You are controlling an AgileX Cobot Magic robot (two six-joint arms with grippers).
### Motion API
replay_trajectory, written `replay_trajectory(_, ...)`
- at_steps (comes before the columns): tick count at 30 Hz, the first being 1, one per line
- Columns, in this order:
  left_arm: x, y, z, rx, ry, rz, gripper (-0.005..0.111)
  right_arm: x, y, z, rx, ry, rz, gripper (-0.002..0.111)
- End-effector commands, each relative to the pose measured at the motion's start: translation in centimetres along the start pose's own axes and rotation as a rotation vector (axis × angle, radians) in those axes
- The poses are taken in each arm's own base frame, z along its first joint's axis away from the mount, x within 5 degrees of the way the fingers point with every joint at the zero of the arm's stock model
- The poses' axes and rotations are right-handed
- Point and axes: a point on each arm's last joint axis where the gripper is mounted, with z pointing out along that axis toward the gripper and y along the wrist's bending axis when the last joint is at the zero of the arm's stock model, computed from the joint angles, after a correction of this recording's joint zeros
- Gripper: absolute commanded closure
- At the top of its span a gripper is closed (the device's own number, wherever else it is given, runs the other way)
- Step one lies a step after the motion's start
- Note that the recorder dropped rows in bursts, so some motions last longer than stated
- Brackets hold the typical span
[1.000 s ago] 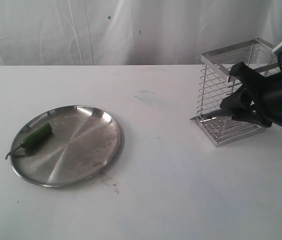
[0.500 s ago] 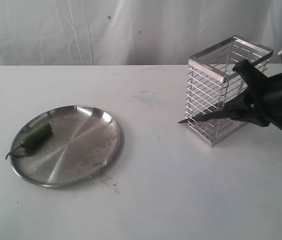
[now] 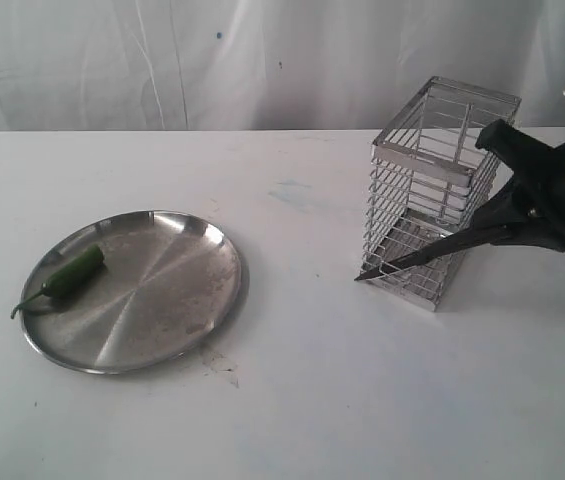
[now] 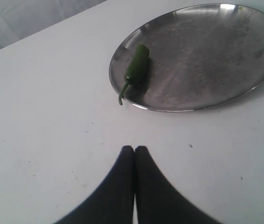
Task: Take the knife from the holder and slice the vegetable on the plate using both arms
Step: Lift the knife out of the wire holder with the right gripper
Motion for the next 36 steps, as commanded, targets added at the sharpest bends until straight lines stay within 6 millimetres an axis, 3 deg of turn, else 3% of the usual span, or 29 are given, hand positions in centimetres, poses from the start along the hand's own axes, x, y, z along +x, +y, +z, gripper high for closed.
replay_trajectory(1,0.0,-0.1,0.0,0.009,-0.005,-0.009,0.107,0.2,-0.9,-0.5,0.118,0.047,-0.117,0.108)
replay_trajectory(9,0.0,-0.1,0.0,0.009,-0.005,-0.009,0.107,-2.0,1.9,-3.2,0.070,-0.032,-0.240,0.108)
replay_trajectory(14,0.0,-0.1,0.0,0.009,-0.005,-0.009,0.107,-2.0,2.5,-3.9,0.062,-0.009,-0.255,0.108)
replay_trajectory(36,0.0,-0.1,0.0,0.009,-0.005,-0.009,0.107,1.9,5.2,-12.9,-0.026,-0.216,-0.444,0.108)
